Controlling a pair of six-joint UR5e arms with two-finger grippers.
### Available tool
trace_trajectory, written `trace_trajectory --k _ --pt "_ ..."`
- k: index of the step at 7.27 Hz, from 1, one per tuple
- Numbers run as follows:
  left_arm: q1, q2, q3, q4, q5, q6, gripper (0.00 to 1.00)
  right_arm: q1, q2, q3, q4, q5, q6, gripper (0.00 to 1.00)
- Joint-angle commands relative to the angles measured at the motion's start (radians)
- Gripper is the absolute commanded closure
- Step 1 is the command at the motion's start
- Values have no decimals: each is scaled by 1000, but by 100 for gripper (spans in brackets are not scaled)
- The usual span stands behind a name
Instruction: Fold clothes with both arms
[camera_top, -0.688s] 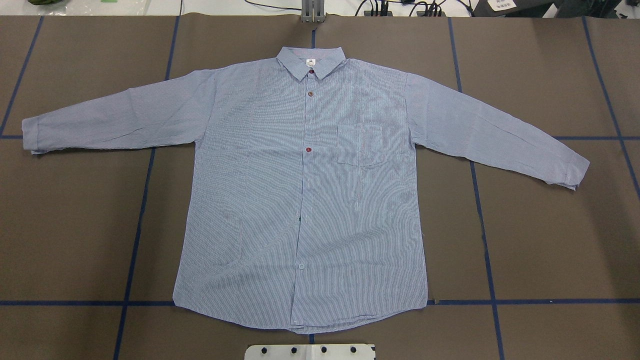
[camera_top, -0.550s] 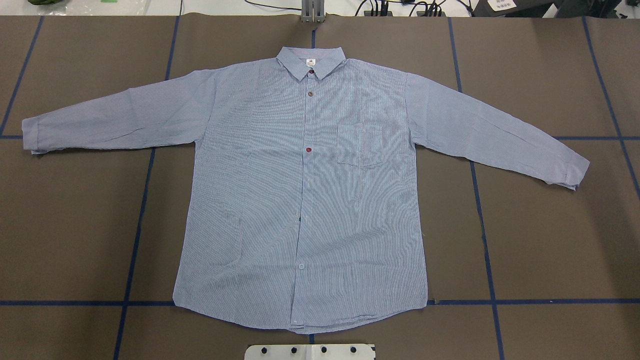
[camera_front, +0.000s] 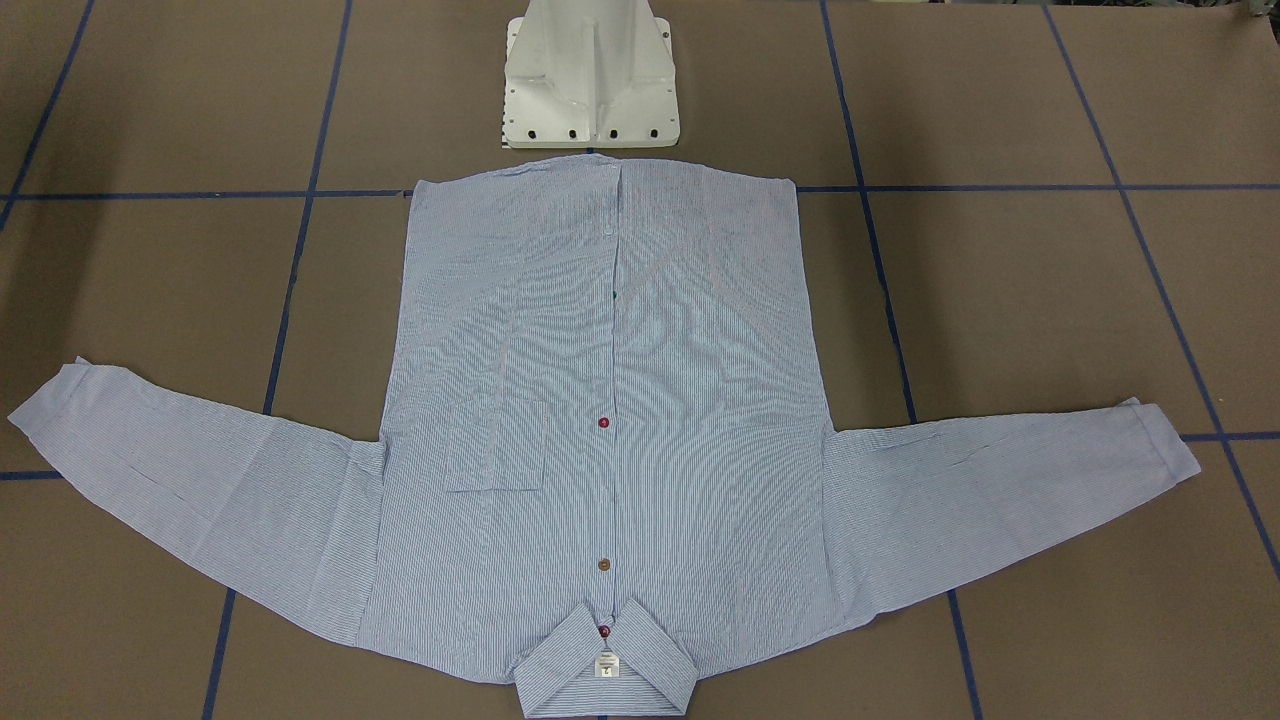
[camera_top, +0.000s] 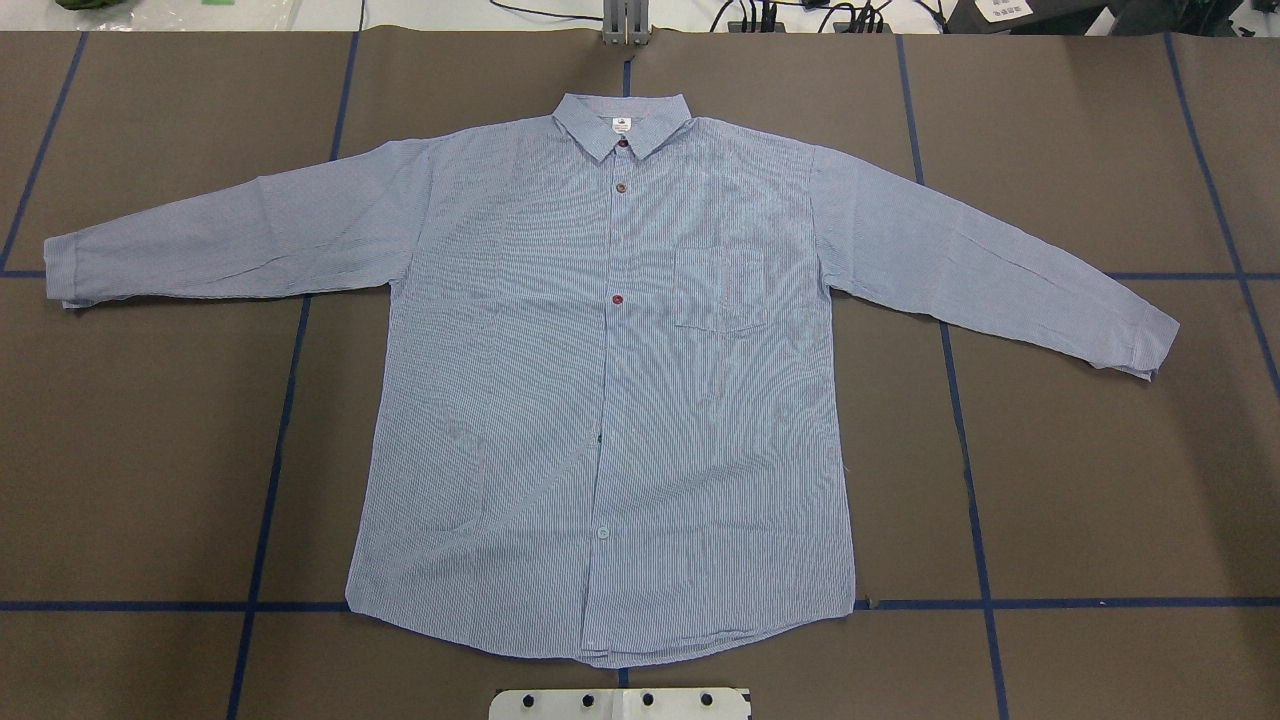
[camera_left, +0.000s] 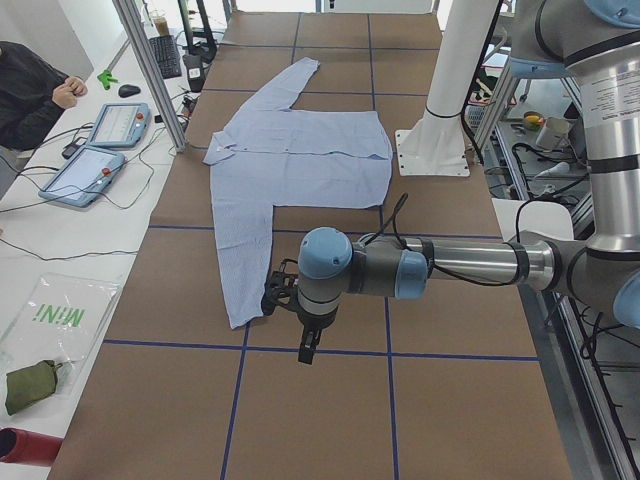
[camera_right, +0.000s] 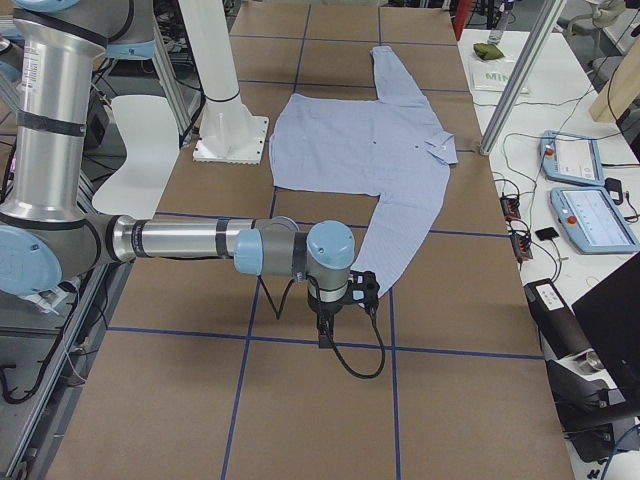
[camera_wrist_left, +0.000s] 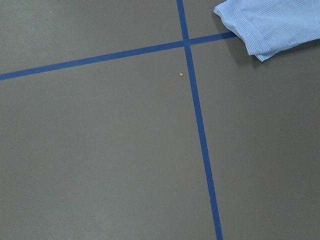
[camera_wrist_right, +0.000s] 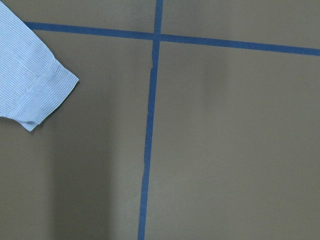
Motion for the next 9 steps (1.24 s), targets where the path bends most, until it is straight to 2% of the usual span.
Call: trace_trajectory --k 1,2,4,8,9 --pt "-3 -7 -9 -122 -3 -10 0 0 9 73 2 7 5 0" --pt "-3 -21 -9 -240 -3 -13 0 0 41 135 55 7 16 0" --pt "0 -87 50 -495 -3 -16 0 0 52 87 214 8 20 0" --pt "-3 -104 86 -511 -14 -7 0 -27 43 40 288 33 46 0" --pt "-3 -104 89 -511 -14 -7 0 -85 44 37 339 30 204 0"
